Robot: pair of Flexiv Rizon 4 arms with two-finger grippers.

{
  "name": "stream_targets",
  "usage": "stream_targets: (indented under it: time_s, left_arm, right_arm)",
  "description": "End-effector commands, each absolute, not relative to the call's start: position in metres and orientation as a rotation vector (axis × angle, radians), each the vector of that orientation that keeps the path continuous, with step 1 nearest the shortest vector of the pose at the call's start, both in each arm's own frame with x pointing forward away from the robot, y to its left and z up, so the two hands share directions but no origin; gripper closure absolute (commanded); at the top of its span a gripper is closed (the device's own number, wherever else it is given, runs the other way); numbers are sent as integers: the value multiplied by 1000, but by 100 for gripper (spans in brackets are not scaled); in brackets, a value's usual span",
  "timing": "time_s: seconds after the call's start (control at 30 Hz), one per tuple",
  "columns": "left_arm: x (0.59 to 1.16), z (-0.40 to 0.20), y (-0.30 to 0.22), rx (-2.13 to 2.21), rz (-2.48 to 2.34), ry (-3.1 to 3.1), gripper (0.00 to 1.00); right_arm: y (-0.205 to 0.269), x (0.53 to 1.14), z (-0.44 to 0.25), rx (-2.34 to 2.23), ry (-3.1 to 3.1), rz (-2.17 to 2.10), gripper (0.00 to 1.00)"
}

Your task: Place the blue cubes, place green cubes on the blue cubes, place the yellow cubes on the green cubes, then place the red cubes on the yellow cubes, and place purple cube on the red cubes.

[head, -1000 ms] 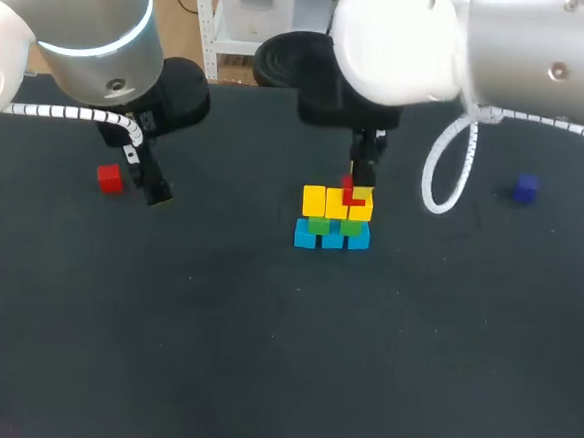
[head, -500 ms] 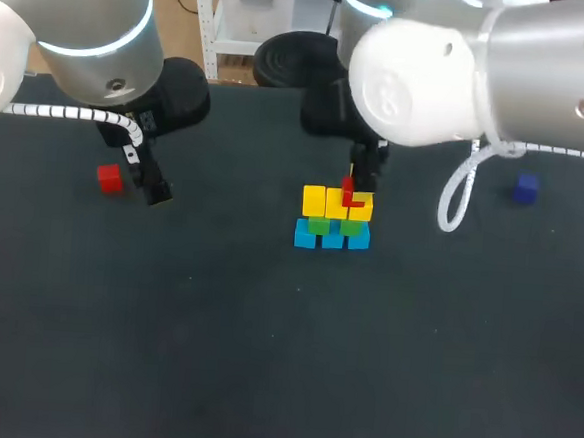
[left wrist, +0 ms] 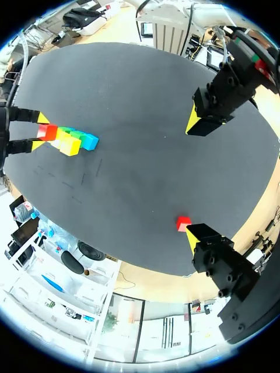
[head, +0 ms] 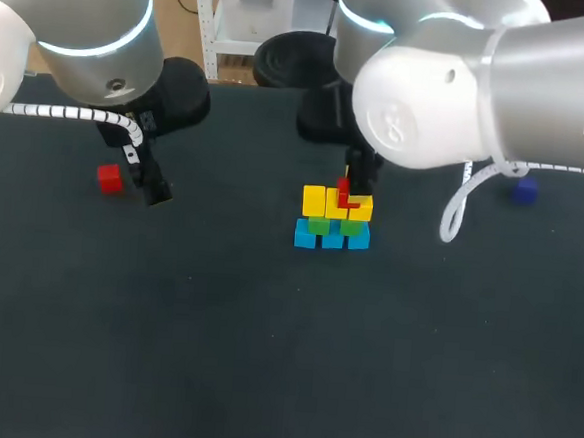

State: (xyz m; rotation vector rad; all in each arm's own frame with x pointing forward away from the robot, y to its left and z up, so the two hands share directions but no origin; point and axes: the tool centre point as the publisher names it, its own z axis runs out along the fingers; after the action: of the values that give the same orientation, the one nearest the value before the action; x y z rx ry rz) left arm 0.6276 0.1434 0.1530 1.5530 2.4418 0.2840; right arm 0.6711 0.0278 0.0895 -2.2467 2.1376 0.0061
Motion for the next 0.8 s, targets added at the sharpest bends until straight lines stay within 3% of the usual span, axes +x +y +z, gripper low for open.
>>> stream_targets:
  time_s: [0.03,0.8]
  left_arm:
    - [628,153,144,1556,280,2440,0]
    - [628,153,144,1556,280,2440,0]
  right_arm:
    - [24,671,90,-2232,2139,-2,100]
    - [25,676,89,-2228,2142,-13,100]
